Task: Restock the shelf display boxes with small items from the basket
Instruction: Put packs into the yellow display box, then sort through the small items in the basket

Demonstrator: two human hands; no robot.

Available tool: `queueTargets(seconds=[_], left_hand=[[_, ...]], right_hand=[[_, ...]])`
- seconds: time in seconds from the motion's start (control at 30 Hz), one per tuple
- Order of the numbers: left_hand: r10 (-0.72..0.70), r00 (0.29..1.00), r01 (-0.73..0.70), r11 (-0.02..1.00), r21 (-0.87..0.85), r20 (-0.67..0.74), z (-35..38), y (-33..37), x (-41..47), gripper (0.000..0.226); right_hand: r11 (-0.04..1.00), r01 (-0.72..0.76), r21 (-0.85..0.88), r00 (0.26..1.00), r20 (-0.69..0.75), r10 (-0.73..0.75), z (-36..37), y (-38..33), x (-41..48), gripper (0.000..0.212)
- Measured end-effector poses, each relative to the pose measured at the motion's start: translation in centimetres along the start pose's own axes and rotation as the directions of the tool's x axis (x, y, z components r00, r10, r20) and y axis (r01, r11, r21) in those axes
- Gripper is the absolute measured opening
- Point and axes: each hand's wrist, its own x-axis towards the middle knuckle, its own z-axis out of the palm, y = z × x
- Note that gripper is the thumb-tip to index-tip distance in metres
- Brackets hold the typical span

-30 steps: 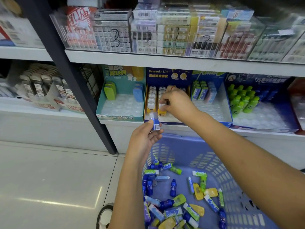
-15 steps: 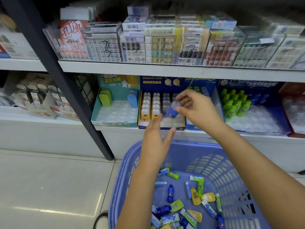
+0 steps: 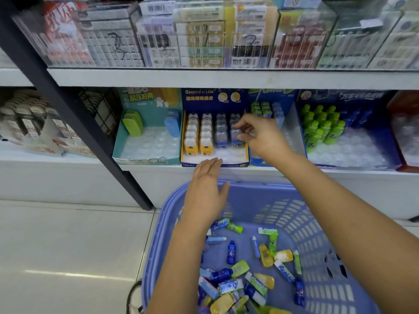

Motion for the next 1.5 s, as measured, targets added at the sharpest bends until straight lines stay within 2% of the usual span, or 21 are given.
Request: queueTargets(seconds=[0.07, 0.27, 0.47, 0.63, 0.73, 0.83, 0.9, 0.97, 1.03, 1.07, 1.1, 1.17, 1.2, 1.27, 1.3, 1.4, 1.43, 1.5], left_hand=[[0.008, 1.0, -0.008, 1.0, -0.003, -0.007, 0.0, -0.1, 0.0, 0.058], [0.024, 1.0, -0.024, 1.0, 0.0, -0.002, -0.1, -0.6, 0.3, 0.057], [0.014, 0.998, -0.013, 0.999, -0.03, 0.055, -0.6, -0.6, 0.2, 0.057], [0.003, 0.996, 0.002, 0.998, -0.057, 0.09, -0.7, -0.7, -0.3, 0.057], [0.002, 0.996, 0.0, 1.0, -0.028, 0.094, -0.5, -0.7, -0.3, 0.059], [0.013, 0.994, -0.013, 1.0, -0.001, 0.108, -0.6, -0.7, -0.1, 0.058], [0.033, 0.998, -0.031, 0.999, -0.041, 0.049, -0.6, -0.4, -0.2, 0.052], [0.057, 0.991, -0.074, 0.988, -0.138, -0.124, -0.4, -0.1, -0.9, 0.033], [0.004, 0.97, -0.053, 0.979, -0.197, -0.241, 0.3, -0.2, -1.7, 0.014], [-0.055, 0.972, 0.009, 0.98, -0.198, -0.23, 0.8, -0.6, -2.0, 0.016], [-0.129, 0.979, 0.102, 0.98, -0.172, -0.16, 1.5, -1.3, -2.3, 0.02], [-0.275, 0.954, 0.275, 0.961, 0.015, 0.123, 3.1, -3.2, -2.8, 0.029], [-0.336, 0.898, 0.305, 0.94, 0.151, 0.283, 3.9, -4.1, -3.1, 0.032], [-0.421, 0.738, 0.243, 0.895, 0.374, 0.528, 5.8, -5.8, -4.3, 0.025], [-0.446, 0.678, 0.217, 0.881, 0.421, 0.584, 6.7, -6.6, -4.9, 0.018], [-0.515, 0.581, 0.27, 0.852, 0.448, 0.63, 9.9, -8.5, -6.7, 0.03], [-0.519, 0.567, 0.248, 0.848, 0.468, 0.64, 10.7, -8.8, -7.1, 0.033], [-0.507, 0.587, 0.179, 0.842, 0.509, 0.631, 12.2, -9.3, -7.7, 0.037]], right_hand=[[1.0, 0.009, -0.003, 1.0, -0.003, -0.009, 0.1, 0.1, -0.1, 0.019], [0.972, 0.104, -0.21, 0.994, -0.013, -0.109, 0.7, -0.2, 0.3, 0.021], [0.976, 0.041, -0.216, 0.999, 0.023, -0.037, -0.1, 0.0, 0.3, 0.021], [0.949, 0.143, -0.281, 0.99, 0.044, -0.136, 0.4, -0.4, -0.4, 0.025], [0.959, 0.122, -0.254, 0.992, 0.0, -0.127, 0.7, -0.2, -0.7, 0.023], [0.958, 0.116, -0.262, 0.993, 0.029, -0.113, 0.5, -0.1, -0.2, 0.024], [0.957, 0.113, -0.267, 0.993, 0.062, -0.1, 0.3, -0.2, -0.2, 0.026], [0.963, 0.107, -0.246, 0.994, 0.038, -0.1, 0.2, -0.5, -0.9, 0.031], [0.98, 0.083, -0.182, 0.994, -0.06, -0.095, 0.2, -1.0, -2.6, 0.032], [0.988, 0.069, -0.135, 0.993, -0.088, -0.082, 0.3, -1.3, -3.7, 0.028], [0.994, 0.057, -0.094, 0.996, -0.057, -0.063, 0.8, -1.4, -5.0, 0.021], [0.993, 0.033, -0.114, 0.98, 0.196, -0.01, 2.4, -1.2, -7.6, 0.016], [0.986, 0.029, -0.165, 0.932, 0.36, 0.033, 3.6, -0.7, -9.0, 0.017], [0.971, 0.028, -0.236, 0.807, 0.579, 0.118, 6.4, 0.9, -11.5, 0.017], [0.968, 0.016, -0.251, 0.758, 0.635, 0.152, 7.9, 2.1, -12.5, 0.021], [0.966, -0.041, -0.253, 0.682, 0.7, 0.212, 12.4, 5.2, -14.6, 0.038], [0.969, -0.05, -0.243, 0.67, 0.711, 0.213, 13.6, 5.9, -14.9, 0.044], [0.973, -0.051, -0.227, 0.658, 0.725, 0.203, 16.0, 6.8, -15.1, 0.047]])
